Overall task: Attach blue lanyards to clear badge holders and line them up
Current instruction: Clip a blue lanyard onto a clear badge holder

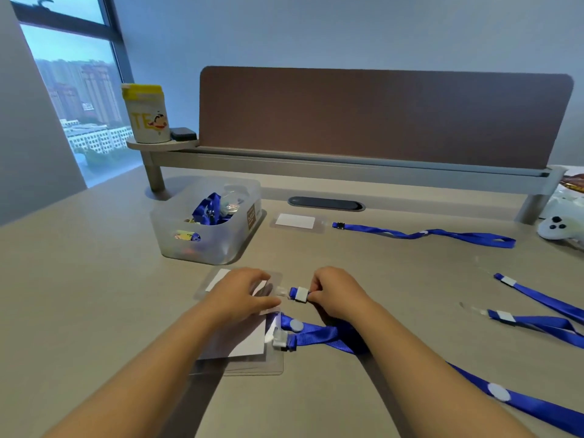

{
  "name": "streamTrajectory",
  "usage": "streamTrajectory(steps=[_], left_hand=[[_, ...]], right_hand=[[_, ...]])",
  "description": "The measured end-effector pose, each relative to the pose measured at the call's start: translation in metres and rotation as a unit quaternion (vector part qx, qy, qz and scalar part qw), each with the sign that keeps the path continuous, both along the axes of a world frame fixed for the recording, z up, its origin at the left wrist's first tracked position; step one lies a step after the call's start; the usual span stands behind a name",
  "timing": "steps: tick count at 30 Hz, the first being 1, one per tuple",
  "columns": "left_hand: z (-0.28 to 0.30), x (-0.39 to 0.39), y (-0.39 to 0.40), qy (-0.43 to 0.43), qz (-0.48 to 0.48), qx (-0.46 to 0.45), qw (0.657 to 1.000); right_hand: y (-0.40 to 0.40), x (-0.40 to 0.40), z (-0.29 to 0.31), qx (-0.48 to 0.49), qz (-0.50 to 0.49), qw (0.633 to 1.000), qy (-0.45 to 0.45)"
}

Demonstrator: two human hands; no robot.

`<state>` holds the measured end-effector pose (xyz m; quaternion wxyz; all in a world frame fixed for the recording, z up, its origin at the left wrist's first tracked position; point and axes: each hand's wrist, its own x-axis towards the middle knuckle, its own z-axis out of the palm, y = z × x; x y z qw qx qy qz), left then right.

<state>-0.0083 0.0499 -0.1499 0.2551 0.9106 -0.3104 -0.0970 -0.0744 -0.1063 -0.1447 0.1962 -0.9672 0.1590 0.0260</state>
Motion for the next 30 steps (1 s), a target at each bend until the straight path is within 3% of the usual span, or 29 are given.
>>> streamTrajectory(steps=[8, 13, 17, 25, 30], left_hand=[[-0.001, 0.005, -0.021, -0.012, -0.018, 0.029, 0.999], [-0.005, 0.008, -0.026, -0.016, -0.017, 0.048, 0.999], [-0.004, 0.011, -0.028, -0.033, -0.020, 0.053, 0.998], [0.015, 0.004, -0.033, -0.081, -0.040, -0.054, 0.994], [0.022, -0.001, -0.032, -0.115, -0.031, -0.092, 0.989]], right_hand=[[-0.015, 0.002, 0.005, 0.093, -0.020, 0.995, -0.016], [-0.001, 0.014, -0.004, 0.041, 0.005, 0.999, -0.011], [-0.001, 0.016, -0.002, 0.151, -0.005, 0.987, -0.058], [-0.012, 0.008, 0.016, 0.334, -0.057, 0.934, -0.116], [-0.013, 0.006, 0.020, 0.350, -0.072, 0.922, -0.147]])
